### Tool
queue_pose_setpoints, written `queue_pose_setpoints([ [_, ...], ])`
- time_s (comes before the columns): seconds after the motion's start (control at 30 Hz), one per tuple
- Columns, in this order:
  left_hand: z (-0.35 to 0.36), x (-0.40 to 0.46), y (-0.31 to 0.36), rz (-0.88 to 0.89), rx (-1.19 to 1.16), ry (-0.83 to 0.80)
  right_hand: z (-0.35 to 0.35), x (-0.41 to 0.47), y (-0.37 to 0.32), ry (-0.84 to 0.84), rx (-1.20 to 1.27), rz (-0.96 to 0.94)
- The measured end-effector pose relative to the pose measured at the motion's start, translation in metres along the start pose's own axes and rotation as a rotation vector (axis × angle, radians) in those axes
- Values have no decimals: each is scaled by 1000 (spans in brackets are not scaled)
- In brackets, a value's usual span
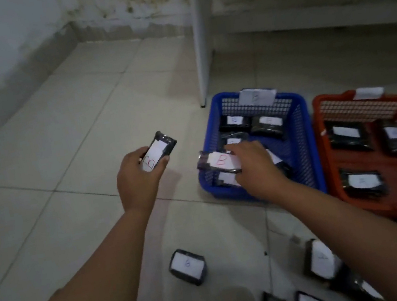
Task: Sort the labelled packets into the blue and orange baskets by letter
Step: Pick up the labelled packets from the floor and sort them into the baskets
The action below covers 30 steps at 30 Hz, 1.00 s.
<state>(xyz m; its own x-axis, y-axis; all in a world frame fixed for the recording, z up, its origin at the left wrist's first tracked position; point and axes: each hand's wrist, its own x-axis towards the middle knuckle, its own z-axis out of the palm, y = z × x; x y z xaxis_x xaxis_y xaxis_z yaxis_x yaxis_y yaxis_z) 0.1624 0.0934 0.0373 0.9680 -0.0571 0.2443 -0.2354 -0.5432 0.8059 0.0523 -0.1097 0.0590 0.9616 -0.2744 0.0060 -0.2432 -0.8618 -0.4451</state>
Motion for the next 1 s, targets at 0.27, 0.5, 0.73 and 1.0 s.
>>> queue_pose_setpoints([
  [0.27,106,-29,69,199,-85,-338,-30,-22,111,105,-4,230],
  [0.5,152,-38,59,404,285,-453,-24,4,140,162,37,226],
  [0.73,178,-21,52,267,480,-618,-16,42,140,54,-376,90],
  [1.0,199,-22,34,197,365,-657,1,46,158,-25,-599,87],
])
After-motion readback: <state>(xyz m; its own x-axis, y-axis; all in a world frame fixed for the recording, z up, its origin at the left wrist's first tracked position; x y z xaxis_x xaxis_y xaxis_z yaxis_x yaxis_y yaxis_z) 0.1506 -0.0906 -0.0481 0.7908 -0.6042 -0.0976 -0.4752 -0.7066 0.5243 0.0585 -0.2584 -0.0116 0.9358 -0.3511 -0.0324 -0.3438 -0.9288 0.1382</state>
